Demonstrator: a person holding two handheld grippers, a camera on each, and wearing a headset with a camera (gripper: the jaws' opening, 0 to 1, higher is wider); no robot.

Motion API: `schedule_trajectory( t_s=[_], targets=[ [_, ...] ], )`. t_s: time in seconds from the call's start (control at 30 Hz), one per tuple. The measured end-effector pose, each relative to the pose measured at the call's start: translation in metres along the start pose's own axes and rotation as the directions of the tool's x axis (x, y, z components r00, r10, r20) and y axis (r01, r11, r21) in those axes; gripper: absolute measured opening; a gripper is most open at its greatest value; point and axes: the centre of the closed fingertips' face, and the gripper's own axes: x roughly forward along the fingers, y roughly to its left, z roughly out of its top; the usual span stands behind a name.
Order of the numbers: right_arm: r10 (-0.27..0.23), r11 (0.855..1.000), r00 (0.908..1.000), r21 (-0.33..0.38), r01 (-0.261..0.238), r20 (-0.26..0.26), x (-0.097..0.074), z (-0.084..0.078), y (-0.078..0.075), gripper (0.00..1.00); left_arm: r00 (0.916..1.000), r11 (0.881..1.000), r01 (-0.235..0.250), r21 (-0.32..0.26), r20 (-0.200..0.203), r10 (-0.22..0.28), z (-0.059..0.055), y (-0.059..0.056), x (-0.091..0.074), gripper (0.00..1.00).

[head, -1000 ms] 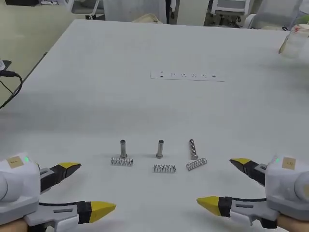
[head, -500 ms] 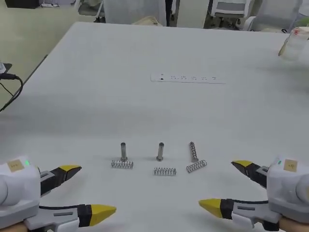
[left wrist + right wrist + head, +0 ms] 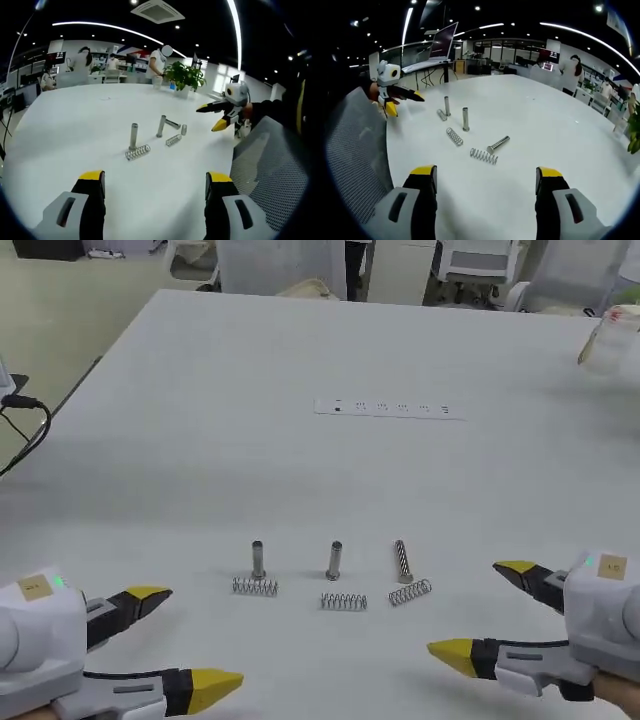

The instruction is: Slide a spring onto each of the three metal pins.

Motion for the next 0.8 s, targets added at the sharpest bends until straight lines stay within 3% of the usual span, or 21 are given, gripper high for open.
schedule_trajectory(
  t_s=[0.37,0.57,0.8],
  targets=[
    [-0.008,1.0,0.9999,-0.013,0.008,0.006,0.002,0.019,-0.017,0.79,1.0,1.0,0.001,0.0,0.002,-0.001,0.001,0.0,0.0,0.79],
    [0.001,0.999,0.9999,-0.034,-0.001,0.014,0.008,0.035,-0.023,0.78,1.0,1.0,0.001,0.001,0.003,-0.001,0.001,-0.001,0.001,0.79],
    [0.011,1.0,0.9999,-0.011,-0.011,0.006,0.019,0.042,-0.026,0.76,1.0,1.0,-0.001,-0.002,0.002,0.001,0.001,0.0,0.001,0.78]
  ],
)
